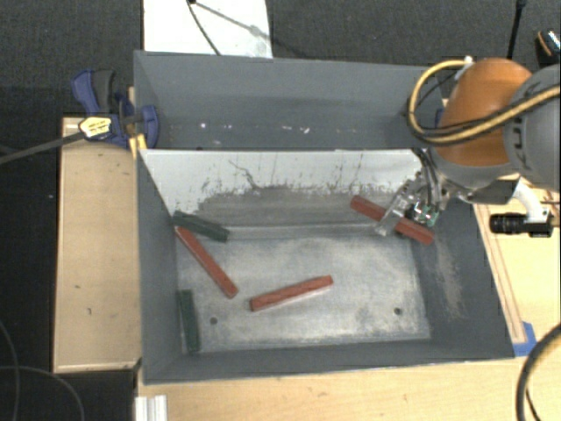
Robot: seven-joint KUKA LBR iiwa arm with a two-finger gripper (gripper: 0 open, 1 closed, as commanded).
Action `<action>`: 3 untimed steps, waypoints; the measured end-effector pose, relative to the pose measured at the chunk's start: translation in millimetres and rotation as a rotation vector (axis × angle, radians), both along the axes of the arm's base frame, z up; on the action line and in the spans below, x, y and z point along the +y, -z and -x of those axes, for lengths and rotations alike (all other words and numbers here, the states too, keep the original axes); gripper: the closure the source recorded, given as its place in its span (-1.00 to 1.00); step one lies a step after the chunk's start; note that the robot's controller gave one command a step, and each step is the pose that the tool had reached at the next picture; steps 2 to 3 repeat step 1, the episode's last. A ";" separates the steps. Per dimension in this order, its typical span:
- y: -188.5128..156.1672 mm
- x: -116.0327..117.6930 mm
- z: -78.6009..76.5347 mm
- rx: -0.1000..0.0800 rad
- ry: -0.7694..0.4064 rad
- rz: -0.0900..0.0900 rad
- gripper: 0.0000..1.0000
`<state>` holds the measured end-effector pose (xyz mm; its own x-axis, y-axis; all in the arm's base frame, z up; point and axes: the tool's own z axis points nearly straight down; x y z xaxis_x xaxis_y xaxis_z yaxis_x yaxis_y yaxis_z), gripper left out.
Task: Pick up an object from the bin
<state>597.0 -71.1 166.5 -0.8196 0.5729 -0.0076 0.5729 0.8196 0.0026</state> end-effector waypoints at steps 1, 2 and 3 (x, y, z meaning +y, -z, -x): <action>-28.1 -0.2 -1.7 -0.001 -0.008 -0.001 1.00; -28.1 -0.2 -1.7 -0.001 -0.008 -0.001 1.00; -28.1 -0.2 -1.7 -0.001 -0.008 -0.001 1.00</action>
Offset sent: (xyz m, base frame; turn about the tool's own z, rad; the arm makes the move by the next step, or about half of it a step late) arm 0.0001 -0.0001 0.0258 0.0000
